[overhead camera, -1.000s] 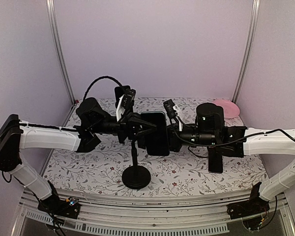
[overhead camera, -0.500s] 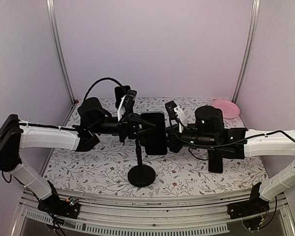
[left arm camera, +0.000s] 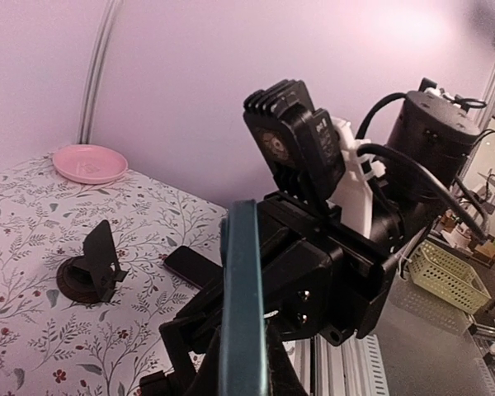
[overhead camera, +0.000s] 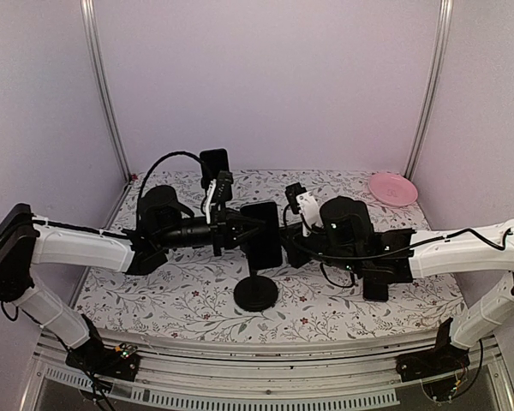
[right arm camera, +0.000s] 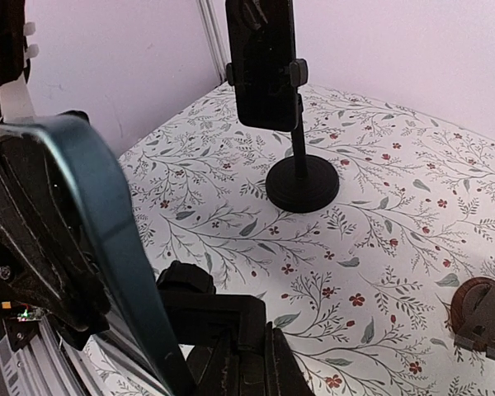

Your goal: Place the phone on the phone stand

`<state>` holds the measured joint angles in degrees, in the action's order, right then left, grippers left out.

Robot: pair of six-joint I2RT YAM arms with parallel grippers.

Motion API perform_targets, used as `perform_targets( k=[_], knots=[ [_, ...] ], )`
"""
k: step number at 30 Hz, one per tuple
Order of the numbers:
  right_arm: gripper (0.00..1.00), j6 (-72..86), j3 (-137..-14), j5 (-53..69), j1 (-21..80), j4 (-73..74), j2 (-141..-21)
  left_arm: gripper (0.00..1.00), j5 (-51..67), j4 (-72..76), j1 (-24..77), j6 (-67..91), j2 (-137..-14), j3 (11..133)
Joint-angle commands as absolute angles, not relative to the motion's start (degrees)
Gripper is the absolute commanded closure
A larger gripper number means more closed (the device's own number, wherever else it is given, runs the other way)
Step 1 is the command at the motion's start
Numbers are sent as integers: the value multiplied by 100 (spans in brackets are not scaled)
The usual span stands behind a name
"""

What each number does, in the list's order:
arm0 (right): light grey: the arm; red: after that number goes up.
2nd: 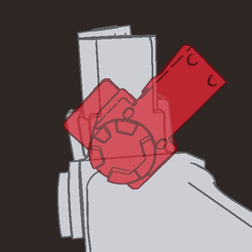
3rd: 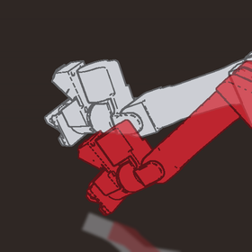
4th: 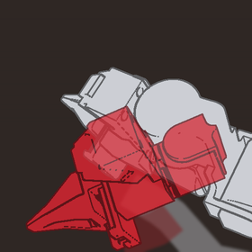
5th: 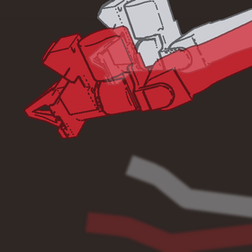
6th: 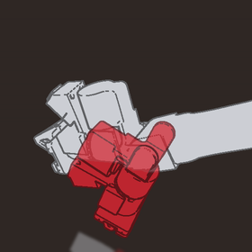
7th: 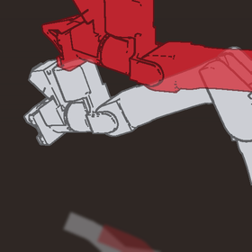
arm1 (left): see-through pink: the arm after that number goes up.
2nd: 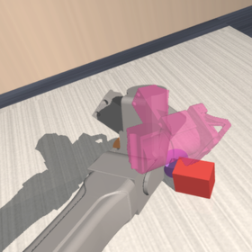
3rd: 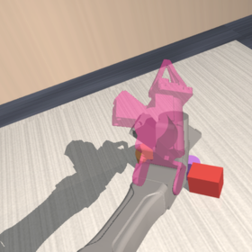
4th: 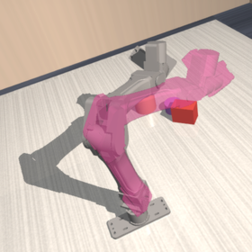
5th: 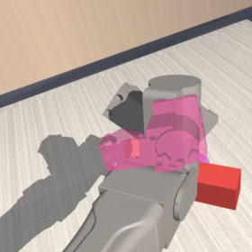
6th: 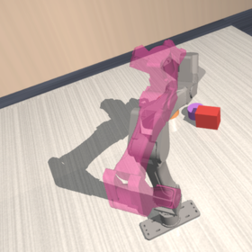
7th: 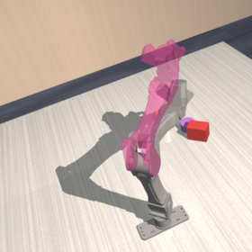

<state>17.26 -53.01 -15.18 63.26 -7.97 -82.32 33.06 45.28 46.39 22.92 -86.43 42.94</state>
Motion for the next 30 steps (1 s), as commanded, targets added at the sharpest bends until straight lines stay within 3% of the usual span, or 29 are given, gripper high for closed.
perform_targets(
  k=[1,11,18,24,26,30],
  knots=[
    [98,1819,-5748,-2465,6695,-1155,-8396,100,1795,4526,4487,2002,-8371,4143],
    [99,2122,-5940,-3284,6825,-591,-8630,100,615,3984,4730,1618,-8077,4087],
    [98,1968,-6076,-2865,6870,-576,-8824,100,47,3860,4867,1492,-8098,4075],
    [98,1750,-6095,-2353,7028,-590,-8845,100,389,3952,4881,1502,-8322,4144],
    [94,1712,-6040,-2166,7032,-581,-8802,100,486,3954,4887,1515,-8344,4158],
    [77,1606,-5939,-1787,7037,-553,-8669,100,766,3752,4878,1499,-8381,4260]
  ],
)
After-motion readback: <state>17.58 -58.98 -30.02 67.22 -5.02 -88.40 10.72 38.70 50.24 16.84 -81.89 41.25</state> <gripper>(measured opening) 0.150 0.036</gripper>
